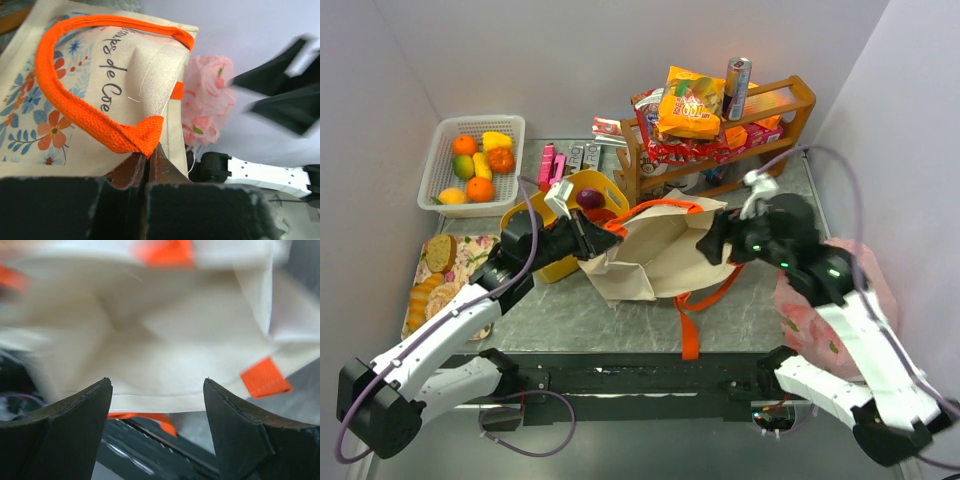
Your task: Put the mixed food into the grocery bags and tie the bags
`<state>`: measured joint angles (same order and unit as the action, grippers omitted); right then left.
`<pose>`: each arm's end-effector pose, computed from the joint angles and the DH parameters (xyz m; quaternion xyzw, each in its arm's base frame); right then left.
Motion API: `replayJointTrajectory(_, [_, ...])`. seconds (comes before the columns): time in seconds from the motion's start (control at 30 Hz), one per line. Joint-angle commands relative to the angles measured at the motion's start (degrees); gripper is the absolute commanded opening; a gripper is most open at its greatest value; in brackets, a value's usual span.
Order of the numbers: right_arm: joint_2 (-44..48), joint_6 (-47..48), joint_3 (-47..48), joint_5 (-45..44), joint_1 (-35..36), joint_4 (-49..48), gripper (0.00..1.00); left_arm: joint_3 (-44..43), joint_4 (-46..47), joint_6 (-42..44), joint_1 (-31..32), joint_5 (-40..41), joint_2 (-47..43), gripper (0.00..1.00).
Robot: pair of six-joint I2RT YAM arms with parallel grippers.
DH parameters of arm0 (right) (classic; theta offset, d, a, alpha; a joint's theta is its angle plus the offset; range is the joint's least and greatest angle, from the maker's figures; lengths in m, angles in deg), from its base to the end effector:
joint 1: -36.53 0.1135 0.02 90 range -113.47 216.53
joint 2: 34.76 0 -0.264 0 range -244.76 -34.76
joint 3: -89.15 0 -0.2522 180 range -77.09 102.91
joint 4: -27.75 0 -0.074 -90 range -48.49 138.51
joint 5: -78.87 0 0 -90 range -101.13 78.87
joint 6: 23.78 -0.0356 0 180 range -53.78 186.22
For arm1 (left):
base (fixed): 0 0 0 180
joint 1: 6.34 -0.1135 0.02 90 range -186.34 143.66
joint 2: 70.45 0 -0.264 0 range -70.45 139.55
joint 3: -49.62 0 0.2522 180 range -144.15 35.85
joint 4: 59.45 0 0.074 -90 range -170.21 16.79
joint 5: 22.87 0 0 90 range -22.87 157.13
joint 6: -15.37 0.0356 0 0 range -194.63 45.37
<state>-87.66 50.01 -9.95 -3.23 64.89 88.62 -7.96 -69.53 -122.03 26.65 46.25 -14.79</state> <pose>0.1519 0.0875 0.3832 -0.1255 0.8678 0.2369 0.4184 0.1854 -0.1355 0.3247 0.0246 0.7521 -0.5203 0.4037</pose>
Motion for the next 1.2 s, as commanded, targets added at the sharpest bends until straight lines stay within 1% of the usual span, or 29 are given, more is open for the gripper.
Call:
replayJointTrajectory(0.0, [3.16,1.96,13.16,-0.58,0.29,-0.18,0.82,-4.87,5.79,-4.08,-0.12,-7.58,1.38,0.01])
replayJointTrajectory(0.07, [0.09,2.23,17.05,-4.54,0.12,-0.35,0.82,-6.1,8.35,-5.94,0.93,-8.99,2.43,0.01])
replayJointTrajectory(0.1, [-1.4,2.84,21.15,-7.0,0.12,-0.7,0.82,-7.59,8.79,-7.17,1.63,-8.91,2.7,0.01])
replayJointTrajectory(0.17, [-6.84,3.55,25.65,-7.81,-0.67,-1.58,0.83,-8.92,9.93,-8.32,3.91,-8.65,3.4,0.01])
replayJointTrajectory(0.2, [-8.95,4.25,30.64,-9.47,-0.85,-1.76,0.82,-8.92,11.16,-11.11,4.27,-9.26,3.75,0.01])
replayJointTrajectory(0.23, [-13.15,4.69,33.21,-9.74,-1.02,-1.85,0.82,-8.4,13.35,-13.05,4.36,-10.13,3.76,0.01])
replayJointTrajectory(0.27, [-15.28,5.65,38.11,-10.18,-1.63,-1.85,0.82,-7.09,17.02,-17.07,4.27,-11.27,3.84,0.01])
replayJointTrajectory(0.3, [-19.21,6.18,40.42,-10.53,-1.9,-1.94,0.82,-6.47,18.97,-18.68,4.27,-11.63,3.67,0.01])
replayJointTrajectory(0.37, [-22.75,8.2,45.6,-10.97,-2.6,-3.16,0.81,-4.8,22.05,-22.19,4.36,-11.99,3.49,0.01])
replayJointTrajectory(0.4, [-25.81,8.73,47.11,-11.24,-3.04,-3.69,0.8,-4.44,22.5,-22.65,4.36,-11.73,2.88,0.01])
replayJointTrajectory(0.53, [-31.9,11.46,51.6,-9.49,-5.24,-7.55,0.78,-3.91,19.53,-21.95,4.1,-10.32,1.82,0.01])
replayJointTrajectory(0.67, [-35.68,14.09,52.57,-8.52,-7.61,-13.26,0.73,-1.99,20.84,-23.09,2.61,-13.65,4.01,0.01])
replayJointTrajectory(0.73, [-37.44,15.23,52.84,-8.25,-8.58,-14.41,0.71,-1.63,20.76,-22.04,1.46,-15.67,5.68,0.01])
replayJointTrajectory(0.8, [-38.93,17.59,53.36,-8.25,-8.67,-15.73,0.69,-2.85,15.16,-16.78,0.5,-15.77,6.92,0.01])
replayJointTrajectory(0.83, [-39.38,18.22,53.45,-8.25,-8.93,-16.08,0.68,-3.38,12.6,-12.85,0.15,-15.33,7.18,0.01])
replayJointTrajectory(0.87, [-39.99,19.36,54.15,-6.25,-8.94,-16.26,0.67,-4.08,10.92,-11.42,-0.47,-15.07,7.36,0.01])
replayJointTrajectory(1.0, [-44.64,21.74,58.01,-5.53,-9.11,-14.42,0.63,-3.39,8.89,-7.63,-3.89,-16.38,8.06,0.01])
replayJointTrajectory(1.03, [-45.35,22.18,58.54,-5.35,-9.11,-13.9,0.62,-3.56,6.8,-5.53,-4.34,-16.64,8.5,0.01])
replayJointTrajectory(1.17, [-47.55,23.15,60.22,-3.95,-9.2,-13.8,0.57,-5.93,3.8,-1.3,-5.75,-18.14,11.31,0.01])
